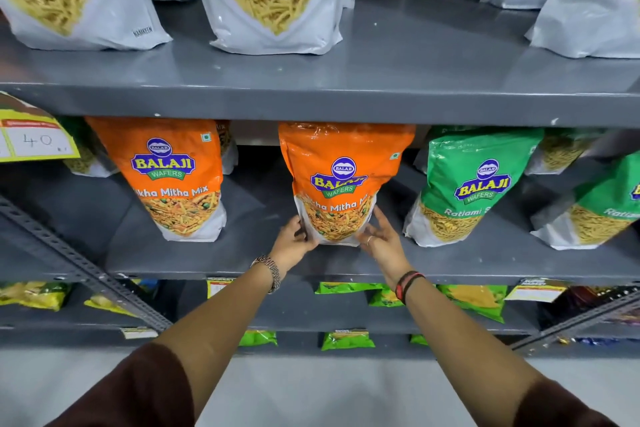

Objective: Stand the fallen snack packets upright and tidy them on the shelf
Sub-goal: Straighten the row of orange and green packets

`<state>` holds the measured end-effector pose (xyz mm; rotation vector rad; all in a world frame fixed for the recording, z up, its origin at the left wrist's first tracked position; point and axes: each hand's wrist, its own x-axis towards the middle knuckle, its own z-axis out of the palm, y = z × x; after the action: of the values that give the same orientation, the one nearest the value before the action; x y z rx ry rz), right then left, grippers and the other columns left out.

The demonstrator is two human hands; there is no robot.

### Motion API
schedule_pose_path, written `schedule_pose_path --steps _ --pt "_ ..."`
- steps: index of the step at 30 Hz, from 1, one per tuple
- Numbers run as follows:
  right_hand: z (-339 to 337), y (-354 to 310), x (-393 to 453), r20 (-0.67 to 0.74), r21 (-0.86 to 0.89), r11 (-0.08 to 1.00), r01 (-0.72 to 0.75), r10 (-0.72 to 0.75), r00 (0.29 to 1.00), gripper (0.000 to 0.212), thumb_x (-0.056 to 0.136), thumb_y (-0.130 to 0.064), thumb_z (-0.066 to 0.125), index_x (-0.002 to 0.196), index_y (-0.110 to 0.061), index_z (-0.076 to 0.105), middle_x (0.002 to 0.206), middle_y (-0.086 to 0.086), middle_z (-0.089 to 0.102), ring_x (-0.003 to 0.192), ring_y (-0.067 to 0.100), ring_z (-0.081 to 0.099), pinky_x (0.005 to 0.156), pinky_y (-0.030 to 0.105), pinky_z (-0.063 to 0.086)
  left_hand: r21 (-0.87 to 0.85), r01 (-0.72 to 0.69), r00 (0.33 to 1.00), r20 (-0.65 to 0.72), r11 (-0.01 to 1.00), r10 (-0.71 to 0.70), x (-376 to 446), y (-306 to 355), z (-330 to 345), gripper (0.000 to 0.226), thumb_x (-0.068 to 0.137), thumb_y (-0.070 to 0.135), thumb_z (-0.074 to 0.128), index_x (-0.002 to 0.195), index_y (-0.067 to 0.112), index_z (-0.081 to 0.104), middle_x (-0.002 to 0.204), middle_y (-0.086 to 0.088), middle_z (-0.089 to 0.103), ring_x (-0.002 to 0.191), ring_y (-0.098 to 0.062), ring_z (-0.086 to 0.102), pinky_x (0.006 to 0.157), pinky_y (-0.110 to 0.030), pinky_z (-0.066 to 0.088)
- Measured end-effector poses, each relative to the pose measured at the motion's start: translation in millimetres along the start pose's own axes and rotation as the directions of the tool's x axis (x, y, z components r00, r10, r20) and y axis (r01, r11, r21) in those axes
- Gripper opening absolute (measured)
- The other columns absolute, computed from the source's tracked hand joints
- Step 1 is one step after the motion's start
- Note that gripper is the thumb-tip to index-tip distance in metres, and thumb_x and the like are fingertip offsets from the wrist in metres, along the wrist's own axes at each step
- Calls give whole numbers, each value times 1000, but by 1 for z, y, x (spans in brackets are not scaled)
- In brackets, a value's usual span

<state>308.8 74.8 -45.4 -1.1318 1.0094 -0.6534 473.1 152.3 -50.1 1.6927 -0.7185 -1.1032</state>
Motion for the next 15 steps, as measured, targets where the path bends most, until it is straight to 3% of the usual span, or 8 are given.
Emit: schedule_pose_path --steps 3,5,7,11,15 --pt "4 2 -2 -44 10 1000 8 -8 999 72 85 6 55 146 -16 25 144 10 46 130 24 46 102 37 43 94 -15 997 -72 995 22 0 -1 -6 50 87 2 54 134 14 43 137 -5 52 126 -23 50 94 -28 43" --pt "3 8 -5 -138 3 1000 17 -16 990 64 85 7 54 143 -10 31 146 10 42 134 25 42 102 35 42 130 3 983 -184 992 22 0 -5 -8 46 89 3 50 133 11 45 136 -10 53 121 -28 53 100 -35 45" --pt "-3 16 -11 -262 -58 998 30 -44 964 52 86 6 54 135 -5 43 142 11 47 131 25 44 107 37 39 68 31 977 -213 997 -16 -4 -13 -8 40 89 3 49 129 5 48 131 -15 55 110 -29 58 97 -42 49" --pt "-38 32 -31 -391 -160 985 59 -118 913 38 85 7 52 123 -1 54 130 12 58 122 25 53 104 35 40 -30 59 994 -92 998 -62 -18 -22 6 31 90 3 49 120 -2 53 118 -19 61 94 -25 59 76 -26 51" --pt "-94 35 -43 -544 -221 974 53 -168 822 36 83 7 54 118 1 54 126 16 60 118 30 54 103 39 41 -60 120 990 76 991 -115 -29 -16 39 31 92 6 48 123 -1 50 126 -21 59 99 -25 59 91 -37 50"
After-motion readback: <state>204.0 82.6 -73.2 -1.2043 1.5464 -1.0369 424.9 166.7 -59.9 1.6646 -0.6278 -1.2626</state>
